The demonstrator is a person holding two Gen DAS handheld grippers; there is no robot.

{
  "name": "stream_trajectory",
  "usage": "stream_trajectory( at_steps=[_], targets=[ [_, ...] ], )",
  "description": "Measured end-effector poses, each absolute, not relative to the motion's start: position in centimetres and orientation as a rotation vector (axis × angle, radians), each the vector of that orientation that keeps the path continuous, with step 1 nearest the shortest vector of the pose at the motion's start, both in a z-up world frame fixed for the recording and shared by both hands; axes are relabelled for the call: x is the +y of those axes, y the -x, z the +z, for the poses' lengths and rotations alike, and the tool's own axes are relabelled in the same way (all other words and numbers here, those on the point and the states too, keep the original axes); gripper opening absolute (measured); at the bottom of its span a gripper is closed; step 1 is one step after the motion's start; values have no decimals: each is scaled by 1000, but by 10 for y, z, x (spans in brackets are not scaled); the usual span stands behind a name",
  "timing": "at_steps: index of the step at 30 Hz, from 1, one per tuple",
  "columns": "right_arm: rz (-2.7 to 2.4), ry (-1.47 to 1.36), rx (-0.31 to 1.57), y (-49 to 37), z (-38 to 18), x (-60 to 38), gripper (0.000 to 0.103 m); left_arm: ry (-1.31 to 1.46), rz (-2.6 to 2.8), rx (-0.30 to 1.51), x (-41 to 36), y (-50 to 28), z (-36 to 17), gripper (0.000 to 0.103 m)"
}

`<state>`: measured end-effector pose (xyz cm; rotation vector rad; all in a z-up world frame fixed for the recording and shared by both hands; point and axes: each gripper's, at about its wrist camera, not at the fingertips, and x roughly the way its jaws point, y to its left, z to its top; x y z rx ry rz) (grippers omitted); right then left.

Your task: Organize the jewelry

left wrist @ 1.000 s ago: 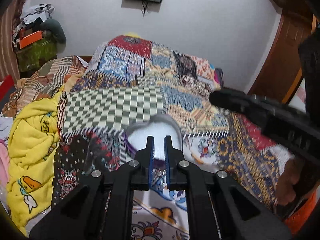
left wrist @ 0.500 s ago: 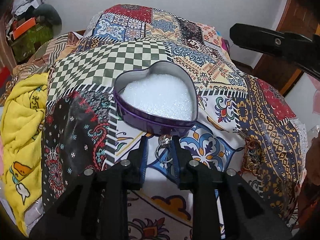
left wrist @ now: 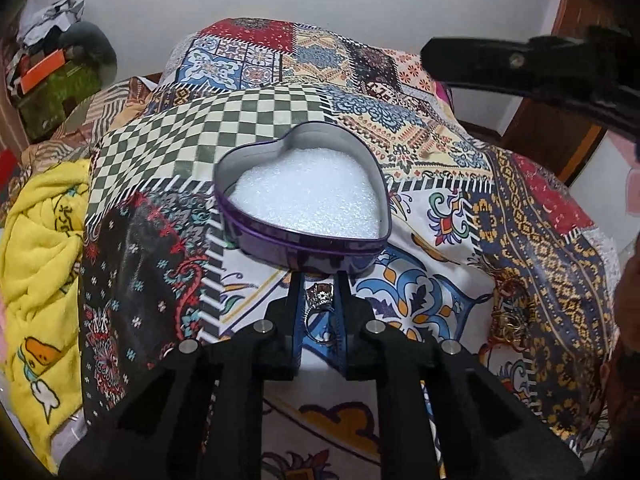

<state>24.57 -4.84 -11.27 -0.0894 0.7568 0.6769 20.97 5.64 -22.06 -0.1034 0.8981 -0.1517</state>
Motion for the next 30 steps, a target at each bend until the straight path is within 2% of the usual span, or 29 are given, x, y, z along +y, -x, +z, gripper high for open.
stream_trajectory(
  at_steps=[13, 23, 30],
  targets=[
    [720, 85, 802, -264, -121, -26, 9, 138, -111, 736, 84, -205, -160, 12],
    [739, 62, 881, -282, -138, -27, 10, 198, -132, 792, 87, -240, -176, 12],
    [750, 52, 915, -287, -142, -31, 10, 171, -128, 768, 83, -242, -175, 12]
  ],
)
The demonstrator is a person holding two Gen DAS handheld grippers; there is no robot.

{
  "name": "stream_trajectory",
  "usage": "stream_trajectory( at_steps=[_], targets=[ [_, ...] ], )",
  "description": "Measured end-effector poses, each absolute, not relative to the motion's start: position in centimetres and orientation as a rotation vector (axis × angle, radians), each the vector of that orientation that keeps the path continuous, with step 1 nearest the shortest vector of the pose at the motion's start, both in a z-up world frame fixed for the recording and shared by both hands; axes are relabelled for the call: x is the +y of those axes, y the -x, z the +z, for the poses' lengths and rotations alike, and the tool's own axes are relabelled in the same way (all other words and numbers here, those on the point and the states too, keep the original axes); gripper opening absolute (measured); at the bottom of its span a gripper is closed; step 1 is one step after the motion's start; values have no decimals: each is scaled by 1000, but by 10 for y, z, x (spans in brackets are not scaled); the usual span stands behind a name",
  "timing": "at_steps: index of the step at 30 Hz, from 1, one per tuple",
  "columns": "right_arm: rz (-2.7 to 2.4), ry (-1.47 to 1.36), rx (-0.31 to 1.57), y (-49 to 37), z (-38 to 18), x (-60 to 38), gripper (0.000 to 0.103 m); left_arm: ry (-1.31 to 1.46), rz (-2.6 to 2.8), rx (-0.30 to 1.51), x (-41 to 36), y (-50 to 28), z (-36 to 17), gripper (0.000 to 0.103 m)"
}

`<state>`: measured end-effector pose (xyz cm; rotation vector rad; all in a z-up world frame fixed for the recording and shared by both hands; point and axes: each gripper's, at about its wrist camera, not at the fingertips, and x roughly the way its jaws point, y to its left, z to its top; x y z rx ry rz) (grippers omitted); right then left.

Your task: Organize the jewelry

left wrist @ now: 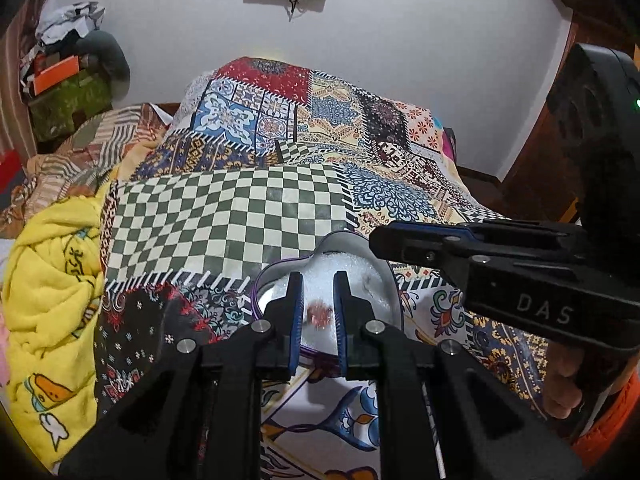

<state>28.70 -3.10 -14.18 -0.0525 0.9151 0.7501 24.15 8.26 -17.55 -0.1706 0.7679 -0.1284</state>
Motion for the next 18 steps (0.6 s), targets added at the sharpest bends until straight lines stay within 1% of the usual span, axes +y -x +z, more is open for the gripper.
stream_trajectory(
  at_steps=[2, 4, 5, 8, 10, 12, 18],
  targets=[
    [757, 43, 920, -288, -141, -32, 15, 171, -129, 773, 82, -242, -175, 12],
    [759, 37, 912, -286, -139, -34, 31, 176, -132, 780, 84, -242, -175, 13],
    [757, 37, 904, -285, -137, -35, 33, 178, -131, 781, 84, -242, -174, 13],
    [747, 46, 875, -280, -129, -38, 34, 194, -121, 772, 88, -238, -169, 13],
    [732, 52, 856, -276, -122, -42, 34, 214, -118, 766, 93, -234, -164, 16],
    [719, 58, 838, -272, -116, -47, 34, 225, -104, 753, 96, -229, -157, 22],
    [672, 68, 814, -256, -105, -71, 34, 197, -89, 748, 93, -215, -144, 22]
  ],
)
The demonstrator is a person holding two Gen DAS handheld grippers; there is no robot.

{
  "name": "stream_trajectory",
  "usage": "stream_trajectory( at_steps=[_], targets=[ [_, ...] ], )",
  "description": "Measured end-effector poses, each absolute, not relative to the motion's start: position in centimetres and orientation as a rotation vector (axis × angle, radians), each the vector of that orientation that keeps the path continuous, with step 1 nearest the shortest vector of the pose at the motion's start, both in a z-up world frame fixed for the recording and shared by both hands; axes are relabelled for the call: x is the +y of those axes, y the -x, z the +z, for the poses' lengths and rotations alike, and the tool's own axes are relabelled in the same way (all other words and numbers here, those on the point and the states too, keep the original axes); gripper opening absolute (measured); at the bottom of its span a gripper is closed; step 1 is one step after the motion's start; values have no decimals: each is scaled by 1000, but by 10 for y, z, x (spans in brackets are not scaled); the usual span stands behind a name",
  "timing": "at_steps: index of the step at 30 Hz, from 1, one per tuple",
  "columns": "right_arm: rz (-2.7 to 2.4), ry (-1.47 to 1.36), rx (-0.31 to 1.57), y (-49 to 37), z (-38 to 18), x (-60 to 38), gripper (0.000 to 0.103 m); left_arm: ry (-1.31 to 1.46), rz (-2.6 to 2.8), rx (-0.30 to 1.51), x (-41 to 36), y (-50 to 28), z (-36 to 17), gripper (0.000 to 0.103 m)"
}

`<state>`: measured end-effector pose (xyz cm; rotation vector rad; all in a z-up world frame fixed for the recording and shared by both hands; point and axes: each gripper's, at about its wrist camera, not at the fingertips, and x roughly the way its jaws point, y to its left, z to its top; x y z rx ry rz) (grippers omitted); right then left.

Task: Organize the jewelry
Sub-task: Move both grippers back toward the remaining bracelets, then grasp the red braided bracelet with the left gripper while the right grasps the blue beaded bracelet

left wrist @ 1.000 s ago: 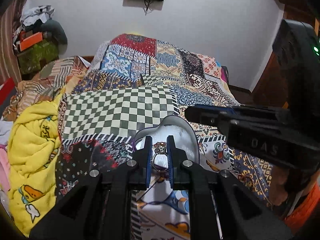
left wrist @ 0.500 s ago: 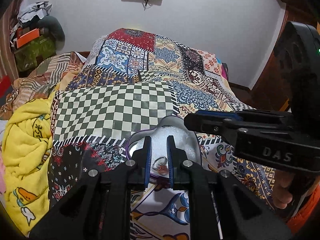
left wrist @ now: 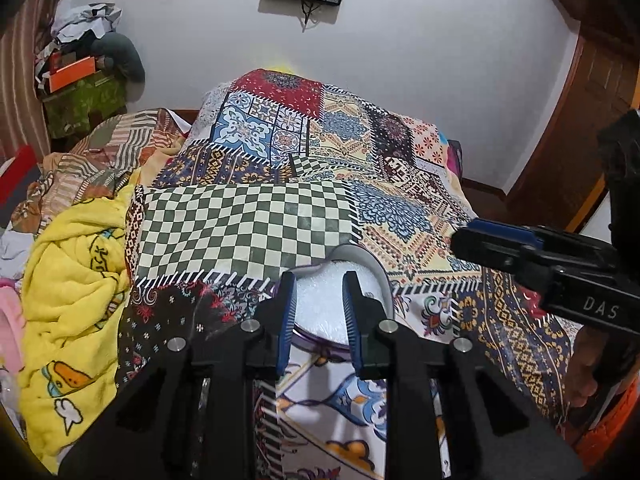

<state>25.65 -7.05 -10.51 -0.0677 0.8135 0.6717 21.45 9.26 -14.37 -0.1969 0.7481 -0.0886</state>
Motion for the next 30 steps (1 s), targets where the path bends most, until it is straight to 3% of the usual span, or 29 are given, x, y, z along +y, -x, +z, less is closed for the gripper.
stream_trajectory(
  at_steps=[2, 6, 30],
  targets=[
    [637, 84, 808, -249, -104, -81, 34, 186, -91, 754, 88, -209, -142, 23],
    [589, 90, 818, -236, -106, -104, 34, 172, -97, 769, 77, -198, -142, 40],
    [447, 19, 971, -176, -165, -198, 34, 135, -283, 1005, -21, -188, -209, 40]
  ],
)
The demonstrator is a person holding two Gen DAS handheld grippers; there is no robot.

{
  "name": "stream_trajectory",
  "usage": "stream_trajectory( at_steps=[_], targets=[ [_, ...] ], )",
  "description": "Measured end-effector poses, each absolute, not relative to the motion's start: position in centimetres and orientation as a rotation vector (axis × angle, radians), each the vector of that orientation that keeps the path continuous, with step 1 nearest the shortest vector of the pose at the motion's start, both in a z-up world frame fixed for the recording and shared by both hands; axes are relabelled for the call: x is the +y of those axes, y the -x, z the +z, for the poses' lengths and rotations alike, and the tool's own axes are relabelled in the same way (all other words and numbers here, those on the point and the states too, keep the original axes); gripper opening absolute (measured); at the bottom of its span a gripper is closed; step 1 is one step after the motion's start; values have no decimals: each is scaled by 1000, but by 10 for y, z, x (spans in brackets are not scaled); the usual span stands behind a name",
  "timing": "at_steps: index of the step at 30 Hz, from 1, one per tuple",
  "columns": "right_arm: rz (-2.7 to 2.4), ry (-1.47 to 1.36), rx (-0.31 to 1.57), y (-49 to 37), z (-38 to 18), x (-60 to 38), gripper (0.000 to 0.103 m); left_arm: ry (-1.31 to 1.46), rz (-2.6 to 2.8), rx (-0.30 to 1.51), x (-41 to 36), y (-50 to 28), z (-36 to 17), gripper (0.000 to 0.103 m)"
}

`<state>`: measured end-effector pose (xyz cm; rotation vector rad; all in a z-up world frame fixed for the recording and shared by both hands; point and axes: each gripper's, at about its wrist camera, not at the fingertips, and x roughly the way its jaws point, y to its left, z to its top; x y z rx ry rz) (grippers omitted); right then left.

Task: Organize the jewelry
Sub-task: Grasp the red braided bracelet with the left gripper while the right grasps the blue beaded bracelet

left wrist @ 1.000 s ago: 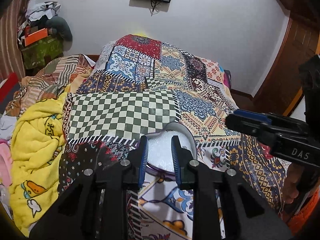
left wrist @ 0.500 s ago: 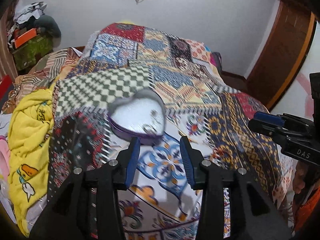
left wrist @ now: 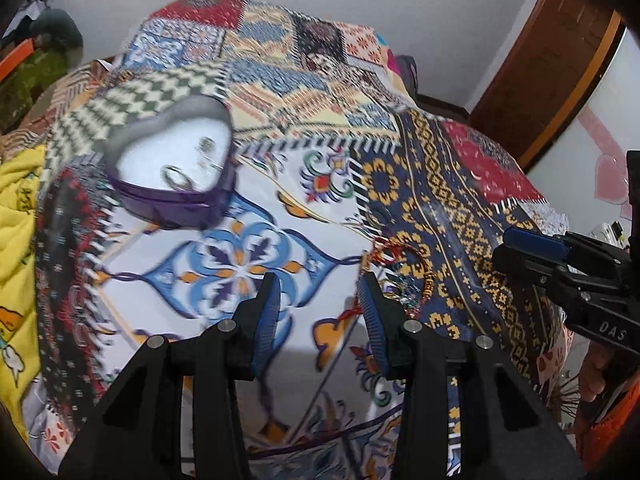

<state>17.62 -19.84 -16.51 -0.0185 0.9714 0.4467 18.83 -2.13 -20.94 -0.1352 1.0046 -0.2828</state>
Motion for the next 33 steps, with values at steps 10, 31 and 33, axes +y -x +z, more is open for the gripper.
stream_trajectory(
  at_steps=[10, 31, 33],
  targets=[
    [465, -22, 1003, -180, -180, -206, 34, 161, -349, 1041, -44, -208, -227, 20],
    [494, -43, 997, -179, -178, -200, 34, 170, -323, 844, -24, -170, -159, 6],
    [506, -33, 1003, -177, -179, -195, 34, 183, -303, 839, -14, -167, -159, 6]
  ],
)
